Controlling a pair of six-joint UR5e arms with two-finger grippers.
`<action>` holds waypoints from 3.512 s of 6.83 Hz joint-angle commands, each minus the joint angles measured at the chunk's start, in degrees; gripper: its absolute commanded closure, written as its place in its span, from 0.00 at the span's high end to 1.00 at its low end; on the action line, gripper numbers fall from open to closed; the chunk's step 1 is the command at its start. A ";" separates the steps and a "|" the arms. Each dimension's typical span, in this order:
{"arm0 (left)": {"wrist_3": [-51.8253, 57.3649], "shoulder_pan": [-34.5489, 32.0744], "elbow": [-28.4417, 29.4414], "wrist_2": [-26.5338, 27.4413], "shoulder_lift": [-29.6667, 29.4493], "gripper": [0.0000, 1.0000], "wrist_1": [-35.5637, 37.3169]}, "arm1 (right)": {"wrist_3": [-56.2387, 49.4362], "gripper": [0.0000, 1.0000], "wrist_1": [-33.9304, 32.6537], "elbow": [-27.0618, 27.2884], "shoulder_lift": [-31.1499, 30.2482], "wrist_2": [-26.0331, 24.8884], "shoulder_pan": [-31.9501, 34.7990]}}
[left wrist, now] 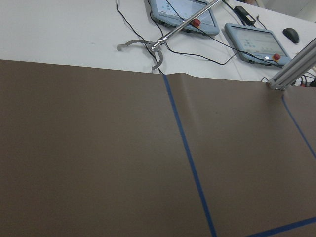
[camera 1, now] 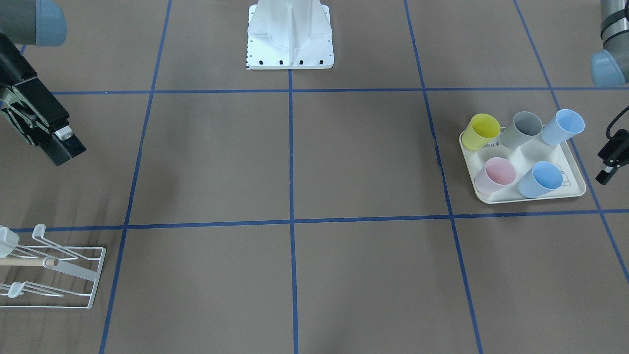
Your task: Transfer IKEA cup to right arm and place on rack
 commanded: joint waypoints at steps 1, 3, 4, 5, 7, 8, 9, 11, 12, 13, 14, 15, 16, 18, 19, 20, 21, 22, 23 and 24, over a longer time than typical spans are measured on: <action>5.25 4.12 -1.71 1.48 1.96 1.00 9.64 | 1.20 1.00 0.34 -0.18 0.87 -1.62 -2.09; 5.25 7.22 -0.21 0.69 2.14 1.00 9.75 | 4.70 1.00 0.34 -0.18 2.44 -4.06 -3.75; 5.34 7.75 1.27 0.69 1.96 1.00 9.31 | 4.71 1.00 0.34 -0.18 2.45 -5.99 -5.07; 6.12 8.10 3.46 0.78 1.35 1.00 9.13 | 4.71 1.00 0.34 -0.01 2.54 -6.19 -5.35; 6.13 10.28 3.74 0.78 1.35 1.00 9.22 | 4.71 1.00 0.34 -0.01 2.54 -6.45 -5.61; 6.13 11.08 3.74 0.78 1.26 1.00 9.22 | 4.71 1.00 0.34 -0.01 2.54 -6.54 -5.61; 6.13 11.53 3.83 0.86 1.26 0.99 9.22 | 4.71 1.00 0.34 -0.01 2.54 -6.54 -5.61; 6.22 11.62 4.36 1.04 1.17 0.59 9.13 | 4.71 1.00 0.34 0.08 2.63 -6.45 -5.61; 6.22 11.62 4.36 1.04 1.08 0.36 9.13 | 4.71 1.00 0.34 -0.01 2.63 -6.54 -5.61; 6.57 11.79 4.62 1.13 1.08 0.23 9.13 | 4.71 1.00 0.34 -0.01 2.63 -6.45 -5.61; 7.53 11.88 5.93 1.04 0.56 0.23 9.13 | 4.63 1.00 0.25 -0.09 2.89 -6.45 -5.61; 7.54 11.80 6.20 1.04 0.21 0.24 9.13 | 4.71 1.00 0.25 -0.10 2.89 -6.45 -5.61; 7.45 11.80 5.86 0.69 0.20 0.22 9.22 | 4.63 1.00 0.25 -0.01 2.98 -6.54 -5.61; 8.84 11.71 4.72 0.60 0.38 0.00 9.74 | 4.63 1.00 0.34 0.17 2.98 -6.54 -5.61; 11.90 11.45 4.62 0.51 0.55 0.00 9.83 | 4.63 1.00 0.25 0.17 2.98 -6.54 -5.61; 14.11 11.01 3.67 0.51 1.16 0.00 10.01 | 4.63 1.00 0.34 0.17 2.98 -6.45 -5.61; 16.39 8.48 2.26 0.60 1.00 0.00 13.06 | 4.63 1.00 0.34 0.17 2.98 -6.45 -5.61; 20.94 5.06 -0.88 0.78 0.13 0.00 20.31 | 4.63 1.00 0.25 0.17 2.98 -6.37 -5.61; 23.68 2.94 -2.65 1.13 -2.58 0.00 26.04 | 4.63 1.00 0.34 0.17 2.98 -6.37 -5.61; 23.62 1.09 -2.58 1.22 -6.18 0.00 28.97 | 4.63 1.00 0.34 -0.01 2.98 -6.19 -5.61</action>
